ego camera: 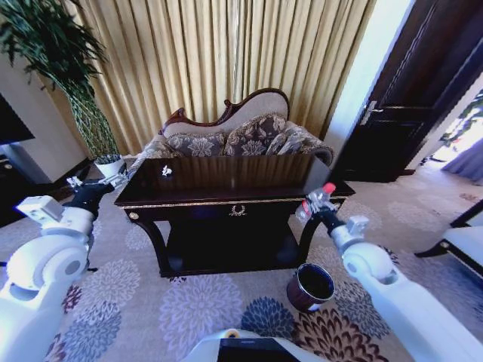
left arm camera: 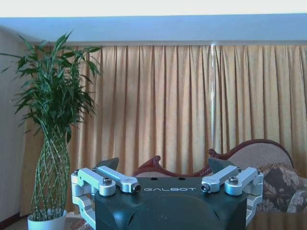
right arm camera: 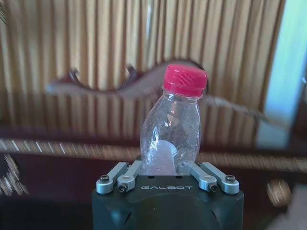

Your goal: Move to the front of the table and place the trash on the table into the trash bin.

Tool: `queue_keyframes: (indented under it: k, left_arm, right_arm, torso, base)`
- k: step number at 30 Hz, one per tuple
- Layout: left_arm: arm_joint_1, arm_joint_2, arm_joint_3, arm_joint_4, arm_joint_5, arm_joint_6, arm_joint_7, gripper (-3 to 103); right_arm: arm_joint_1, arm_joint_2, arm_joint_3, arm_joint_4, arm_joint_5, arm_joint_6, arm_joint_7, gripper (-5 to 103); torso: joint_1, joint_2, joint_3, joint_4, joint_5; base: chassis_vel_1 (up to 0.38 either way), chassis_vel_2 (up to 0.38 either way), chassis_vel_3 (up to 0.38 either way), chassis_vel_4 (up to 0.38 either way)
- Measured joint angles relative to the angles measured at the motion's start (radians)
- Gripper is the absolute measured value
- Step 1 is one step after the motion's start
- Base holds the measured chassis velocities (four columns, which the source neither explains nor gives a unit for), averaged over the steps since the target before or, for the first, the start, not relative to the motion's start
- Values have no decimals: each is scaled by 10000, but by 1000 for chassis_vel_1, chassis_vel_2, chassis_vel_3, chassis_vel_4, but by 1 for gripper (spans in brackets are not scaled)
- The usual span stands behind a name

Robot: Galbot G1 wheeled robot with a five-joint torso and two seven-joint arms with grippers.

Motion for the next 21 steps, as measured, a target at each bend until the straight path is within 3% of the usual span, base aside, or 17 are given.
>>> queue_keyframes:
  k: [7, 12, 21]
  left_arm:
    - [125, -29, -241, -111, -30, -9, 8, 100]
    - [357, -41, -577, -255, -99, -44, 30, 100]
    - [460, -8, -782, -359, -252, -62, 32, 100]
  right_arm:
    - [440, 599, -717, -2073, -641, 186, 5, 24]
    - [1276, 1311, -1174, -4537, -1246, 610, -22, 24]
    - [2119, 1883, -1168, -7425, -1930, 1280, -199, 24]
  torso:
    - [2, -1, 2, 2, 1]
    - [0, 0, 1, 3, 0]
    - [1, -1, 1, 0, 0]
  base:
    - [0, 0, 0, 0]
    - [0, 0, 0, 0]
    - [0, 0, 0, 0]
